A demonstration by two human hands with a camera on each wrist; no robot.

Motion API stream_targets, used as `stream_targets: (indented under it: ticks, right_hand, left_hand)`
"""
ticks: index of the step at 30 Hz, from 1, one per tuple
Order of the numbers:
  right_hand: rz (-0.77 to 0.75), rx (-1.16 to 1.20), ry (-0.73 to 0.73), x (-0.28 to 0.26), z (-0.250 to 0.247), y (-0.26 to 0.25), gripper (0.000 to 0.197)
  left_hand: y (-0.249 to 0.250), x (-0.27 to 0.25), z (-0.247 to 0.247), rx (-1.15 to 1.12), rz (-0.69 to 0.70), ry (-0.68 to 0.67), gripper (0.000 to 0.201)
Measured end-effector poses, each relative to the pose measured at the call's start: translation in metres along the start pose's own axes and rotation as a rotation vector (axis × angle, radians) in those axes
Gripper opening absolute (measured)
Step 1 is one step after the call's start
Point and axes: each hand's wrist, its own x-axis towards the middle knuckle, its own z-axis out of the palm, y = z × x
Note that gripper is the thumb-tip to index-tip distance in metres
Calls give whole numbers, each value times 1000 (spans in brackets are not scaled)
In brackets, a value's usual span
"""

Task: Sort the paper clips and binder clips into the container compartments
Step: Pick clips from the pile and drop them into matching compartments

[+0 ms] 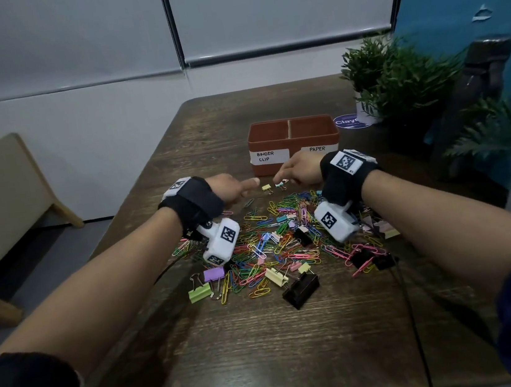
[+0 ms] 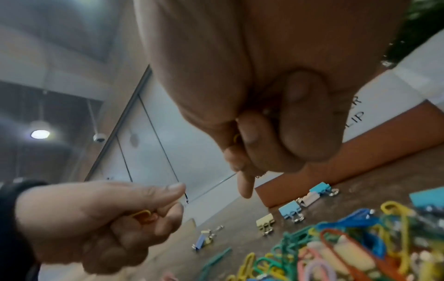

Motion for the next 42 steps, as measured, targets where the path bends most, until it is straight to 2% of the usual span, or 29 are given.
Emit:
stream_targets:
  ticks: [2, 6, 9, 11, 14, 19, 22, 24, 26, 31, 33, 35, 38, 39, 40, 42]
  right_hand:
    - [-12, -224, 59, 3, 4, -5, 26]
    - [13, -471, 110, 6, 13, -6, 35]
    - [34, -542, 85, 8, 17, -6, 48]
    - [59, -565, 72, 11, 22, -7, 53]
    - [42, -574, 82, 13, 28, -11, 42]
    - [9, -582, 100, 10, 33, -16, 28]
    - [-14, -468, 100, 10, 26, -14, 23]
    - [0, -262, 122, 10, 15, -10, 24]
    - [10, -45, 178, 11, 0, -7, 27]
    - [31, 325, 341, 12, -37, 4, 14]
    - [35, 438, 411, 14, -50, 8, 22]
    - [27, 472, 469, 22, -63, 13, 25]
    - [-16, 551, 619, 33, -78, 17, 6]
    - [-34, 563, 675, 39, -83, 20, 15]
    - [-44, 542, 703, 45, -86, 23, 19]
    - [-9, 459, 695, 50, -88, 26, 10]
  left_hand:
    - [-2, -1, 0, 232, 73, 14, 51]
    - [-2, -6, -1, 400, 196, 30, 31]
    - [2, -9, -1, 569, 228, 80, 36]
    - [4, -10, -1, 626, 234, 39, 37]
    - [7, -11, 3, 655, 250, -18, 31]
    - [13, -10, 7, 716, 232, 44, 19]
    - [15, -12, 11, 772, 253, 71, 16]
    - [14, -11, 11, 775, 271, 64, 15]
    - [12, -8, 8, 723, 267, 53, 15]
    - [17, 1, -11, 541, 319, 114, 12]
    - [25, 5, -22, 441, 341, 157, 13]
    - [35, 14, -33, 372, 356, 217, 16]
    - [52, 28, -46, 275, 374, 272, 17]
    - [58, 34, -49, 248, 377, 285, 18]
    - [63, 40, -51, 233, 381, 296, 18]
    - [74, 52, -53, 225, 380, 311, 17]
